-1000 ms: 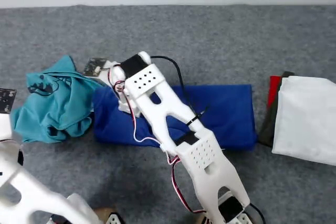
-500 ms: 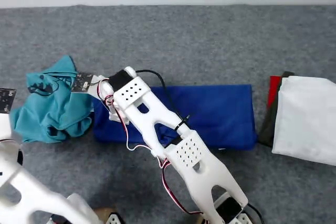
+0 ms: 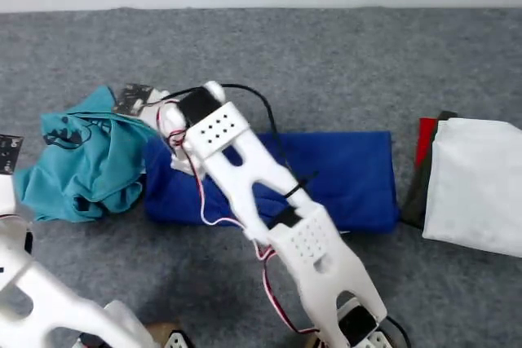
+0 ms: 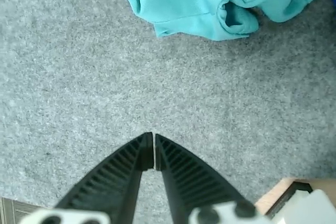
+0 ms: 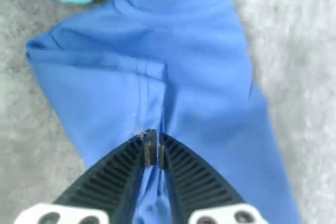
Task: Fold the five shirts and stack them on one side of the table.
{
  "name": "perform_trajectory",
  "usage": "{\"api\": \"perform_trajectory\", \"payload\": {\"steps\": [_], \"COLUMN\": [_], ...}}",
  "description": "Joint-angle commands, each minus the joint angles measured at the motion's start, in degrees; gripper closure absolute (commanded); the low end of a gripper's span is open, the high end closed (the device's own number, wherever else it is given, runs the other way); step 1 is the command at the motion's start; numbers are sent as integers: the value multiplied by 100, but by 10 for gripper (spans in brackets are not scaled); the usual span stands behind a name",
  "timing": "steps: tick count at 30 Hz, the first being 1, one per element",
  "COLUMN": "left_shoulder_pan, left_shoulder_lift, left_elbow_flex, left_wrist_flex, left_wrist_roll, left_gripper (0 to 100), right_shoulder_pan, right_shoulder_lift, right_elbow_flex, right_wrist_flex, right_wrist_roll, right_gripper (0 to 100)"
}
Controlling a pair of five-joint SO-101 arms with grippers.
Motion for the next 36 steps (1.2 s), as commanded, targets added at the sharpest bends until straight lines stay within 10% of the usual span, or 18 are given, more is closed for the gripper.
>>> {"api": "perform_trajectory", "payload": {"steps": [1, 36], "left_shoulder_pan": [44, 44], "left_shoulder_lift": [-105, -97], "left_elbow_flex": [-13, -13], "left_wrist_flex": [-132, -290], "left_wrist_roll": [-237, -325], "left_gripper": [985, 985], "right_shoulder_pan": [426, 602], "right_shoulder_lift": [-1130, -2114], "right_elbow_flex": [1134, 3780], "right_wrist_flex": [259, 233], "right_wrist_roll": [-79, -985], "right_gripper": [989, 990]}}
